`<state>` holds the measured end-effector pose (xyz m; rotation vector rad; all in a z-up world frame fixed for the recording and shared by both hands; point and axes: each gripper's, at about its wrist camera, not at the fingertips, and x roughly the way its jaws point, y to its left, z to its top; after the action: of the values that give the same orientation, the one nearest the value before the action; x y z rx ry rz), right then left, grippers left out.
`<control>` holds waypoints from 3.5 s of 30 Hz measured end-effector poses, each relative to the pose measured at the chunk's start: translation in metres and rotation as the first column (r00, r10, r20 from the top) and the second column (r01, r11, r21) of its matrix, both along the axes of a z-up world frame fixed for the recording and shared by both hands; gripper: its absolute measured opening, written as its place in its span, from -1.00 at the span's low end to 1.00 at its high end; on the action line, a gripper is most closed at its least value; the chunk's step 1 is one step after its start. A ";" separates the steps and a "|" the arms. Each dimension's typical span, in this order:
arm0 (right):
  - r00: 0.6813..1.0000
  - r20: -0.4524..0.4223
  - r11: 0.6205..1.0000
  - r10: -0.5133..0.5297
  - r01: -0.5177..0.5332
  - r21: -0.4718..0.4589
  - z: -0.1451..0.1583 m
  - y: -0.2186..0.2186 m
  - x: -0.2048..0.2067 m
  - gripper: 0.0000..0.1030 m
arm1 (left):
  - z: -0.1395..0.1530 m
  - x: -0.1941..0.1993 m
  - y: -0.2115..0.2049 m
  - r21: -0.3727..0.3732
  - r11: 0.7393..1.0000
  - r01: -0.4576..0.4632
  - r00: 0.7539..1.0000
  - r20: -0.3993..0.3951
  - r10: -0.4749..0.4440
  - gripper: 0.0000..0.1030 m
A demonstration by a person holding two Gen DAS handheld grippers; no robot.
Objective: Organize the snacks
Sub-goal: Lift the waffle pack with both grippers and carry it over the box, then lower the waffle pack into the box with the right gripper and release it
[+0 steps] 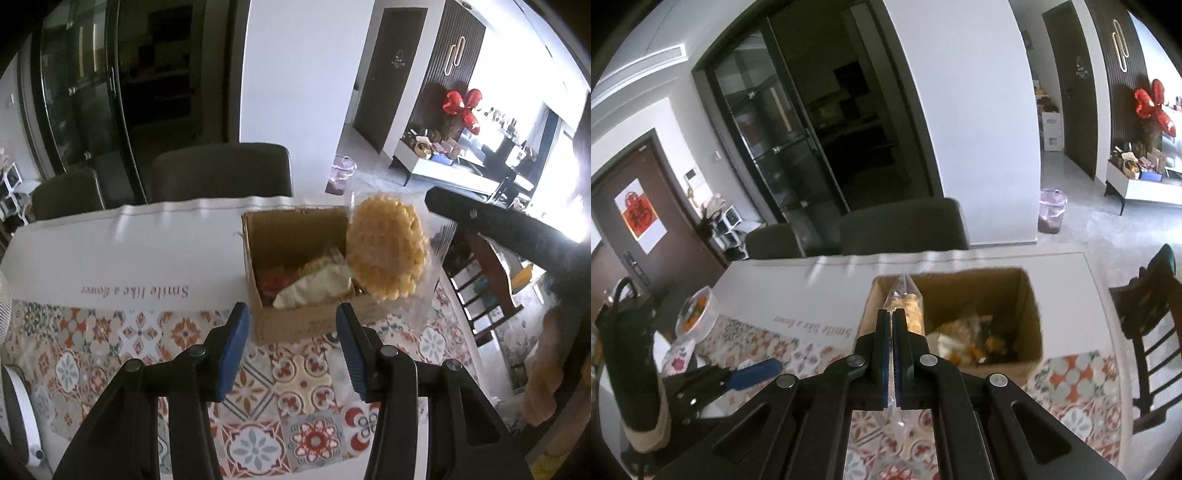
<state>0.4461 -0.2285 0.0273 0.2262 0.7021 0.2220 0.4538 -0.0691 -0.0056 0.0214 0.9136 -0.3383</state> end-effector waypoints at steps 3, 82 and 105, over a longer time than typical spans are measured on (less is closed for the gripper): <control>1.000 0.003 1.000 -0.018 0.018 -0.020 0.005 -0.006 0.017 -0.95 | -0.001 0.011 -0.005 0.001 1.000 -0.008 1.000 -0.005 0.008 -0.07; 0.818 -0.506 0.950 -0.274 0.313 -0.009 -0.141 -0.086 0.094 -0.51 | -0.063 0.070 -0.037 0.133 0.988 -0.080 0.992 -0.092 0.092 0.25; 0.953 -0.282 0.890 -0.115 0.225 0.397 -0.078 -0.037 0.099 -0.68 | -0.032 0.074 0.007 0.098 0.980 -0.172 0.985 -0.010 0.174 0.25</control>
<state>0.5448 -0.2654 -0.0505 0.7447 0.8760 0.1762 0.5276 -0.0622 -0.0374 0.0276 0.9422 -0.1329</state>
